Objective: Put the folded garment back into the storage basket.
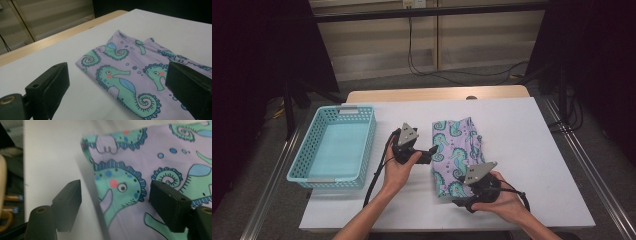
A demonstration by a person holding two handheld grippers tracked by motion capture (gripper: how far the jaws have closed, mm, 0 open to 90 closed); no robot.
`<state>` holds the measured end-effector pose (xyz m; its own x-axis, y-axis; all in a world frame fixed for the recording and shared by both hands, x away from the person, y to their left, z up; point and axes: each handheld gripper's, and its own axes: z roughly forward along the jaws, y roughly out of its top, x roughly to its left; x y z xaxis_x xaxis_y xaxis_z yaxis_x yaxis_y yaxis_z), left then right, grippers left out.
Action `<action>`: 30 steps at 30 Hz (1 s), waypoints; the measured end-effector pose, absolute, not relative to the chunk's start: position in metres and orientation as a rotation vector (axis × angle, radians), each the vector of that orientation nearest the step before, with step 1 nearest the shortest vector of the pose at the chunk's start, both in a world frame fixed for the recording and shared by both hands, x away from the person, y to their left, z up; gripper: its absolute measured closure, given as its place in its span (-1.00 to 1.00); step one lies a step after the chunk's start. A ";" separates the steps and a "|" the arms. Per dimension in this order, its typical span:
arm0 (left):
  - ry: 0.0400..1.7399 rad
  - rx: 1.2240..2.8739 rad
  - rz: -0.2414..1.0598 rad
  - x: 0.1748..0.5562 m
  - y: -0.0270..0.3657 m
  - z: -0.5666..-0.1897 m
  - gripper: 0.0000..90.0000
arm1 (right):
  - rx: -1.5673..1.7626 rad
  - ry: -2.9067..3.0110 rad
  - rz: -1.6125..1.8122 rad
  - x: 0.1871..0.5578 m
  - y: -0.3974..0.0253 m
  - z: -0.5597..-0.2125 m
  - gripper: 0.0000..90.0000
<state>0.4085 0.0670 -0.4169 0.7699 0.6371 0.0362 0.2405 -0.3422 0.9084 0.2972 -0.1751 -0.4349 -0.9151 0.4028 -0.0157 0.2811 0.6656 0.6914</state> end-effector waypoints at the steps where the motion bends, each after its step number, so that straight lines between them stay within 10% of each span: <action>1: 0.667 1.921 0.476 0.408 0.067 -0.417 -0.88 | 0.562 2.712 1.083 0.297 -0.175 -0.435 -0.42; 17: 0.710 1.912 0.408 0.418 0.061 -0.409 -0.88 | 0.542 2.774 0.929 0.308 -0.173 -0.442 -0.28; 21: 0.702 1.923 0.416 0.421 0.056 -0.407 -0.88 | 0.535 2.781 0.897 0.315 -0.176 -0.439 0.11; 30: 0.706 1.939 0.394 0.425 0.046 -0.412 -0.89 | 0.492 2.776 0.912 0.317 -0.179 -0.440 0.22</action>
